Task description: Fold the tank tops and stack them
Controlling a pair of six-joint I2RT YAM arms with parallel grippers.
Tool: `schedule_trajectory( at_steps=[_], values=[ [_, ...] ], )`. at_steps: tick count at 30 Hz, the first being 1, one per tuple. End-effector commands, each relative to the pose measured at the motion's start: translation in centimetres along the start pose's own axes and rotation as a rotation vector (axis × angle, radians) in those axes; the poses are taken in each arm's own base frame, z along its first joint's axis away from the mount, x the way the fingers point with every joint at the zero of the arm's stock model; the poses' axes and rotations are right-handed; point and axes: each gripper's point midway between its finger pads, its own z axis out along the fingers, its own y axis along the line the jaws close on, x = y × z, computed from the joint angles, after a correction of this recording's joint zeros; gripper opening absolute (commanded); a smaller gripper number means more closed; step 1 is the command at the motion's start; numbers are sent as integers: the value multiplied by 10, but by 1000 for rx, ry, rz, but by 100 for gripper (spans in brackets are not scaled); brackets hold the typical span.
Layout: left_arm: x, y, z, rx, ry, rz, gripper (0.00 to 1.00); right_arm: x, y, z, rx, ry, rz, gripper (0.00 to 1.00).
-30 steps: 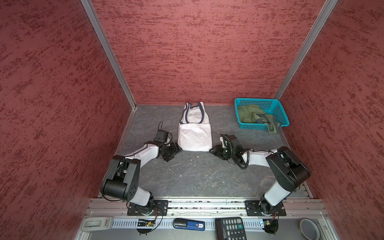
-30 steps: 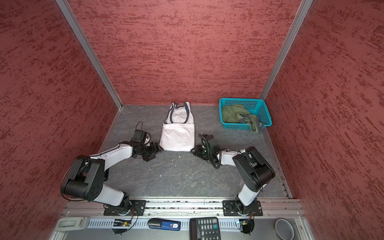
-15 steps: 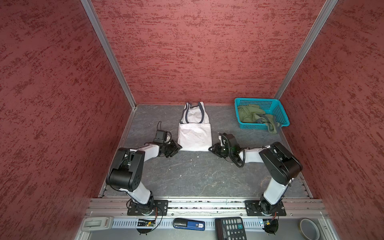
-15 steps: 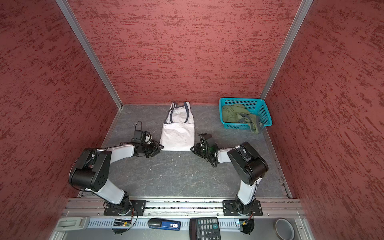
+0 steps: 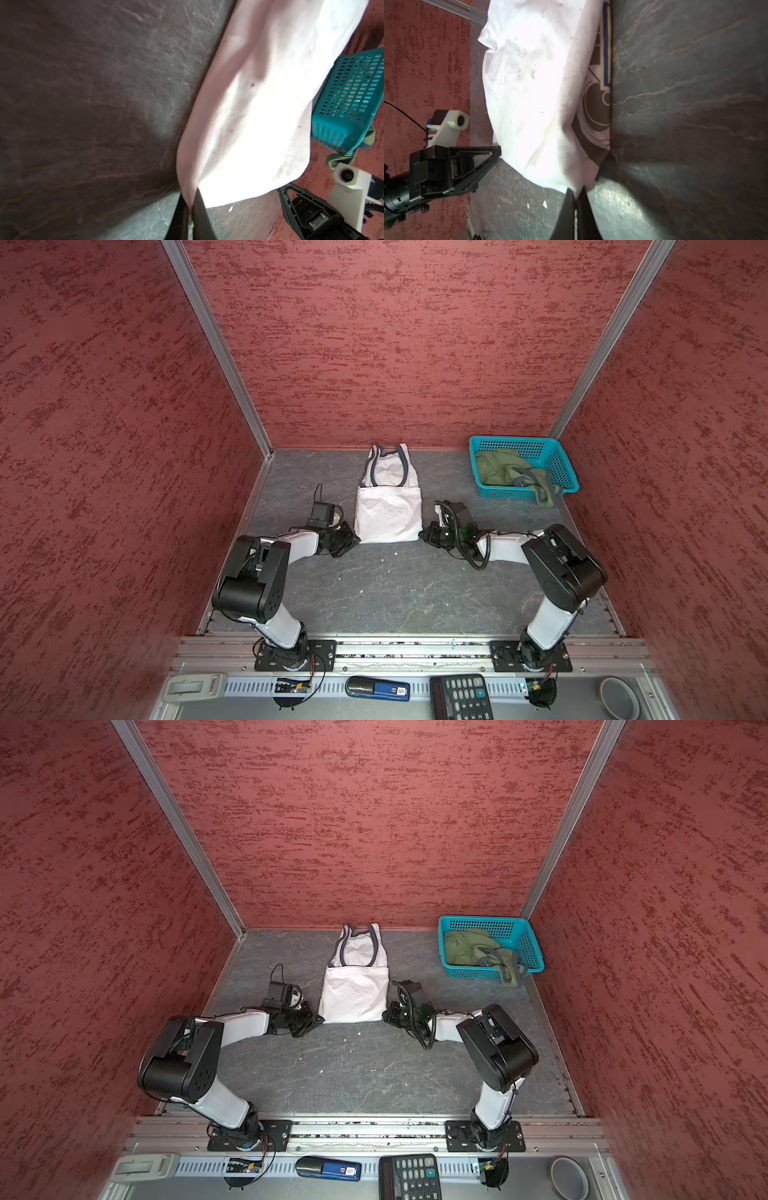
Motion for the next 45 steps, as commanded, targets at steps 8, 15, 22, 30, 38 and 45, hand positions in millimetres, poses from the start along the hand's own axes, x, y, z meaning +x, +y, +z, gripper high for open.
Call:
schedule_trajectory(
  at_steps=[8, 15, 22, 30, 38, 45],
  values=[
    [17, -13, -47, -4, -73, 31, 0, 10, 25, -46, 17, -35, -78, 0],
    [53, -21, -102, -53, -50, -4, 2, 19, 71, -96, -40, -59, -142, 0],
    [73, -54, -153, 13, -78, -3, 4, 9, 118, -137, -126, -105, -168, 0],
    [44, -102, -175, 110, -137, 9, 6, -22, 150, -158, -114, -194, -237, 0],
    [-21, -125, -139, 131, -127, -38, 8, -73, 164, -123, -110, -224, -277, 0],
    [-75, -145, -105, 104, -122, -62, 10, -123, 142, -79, -103, -198, -212, 0]
  ],
)
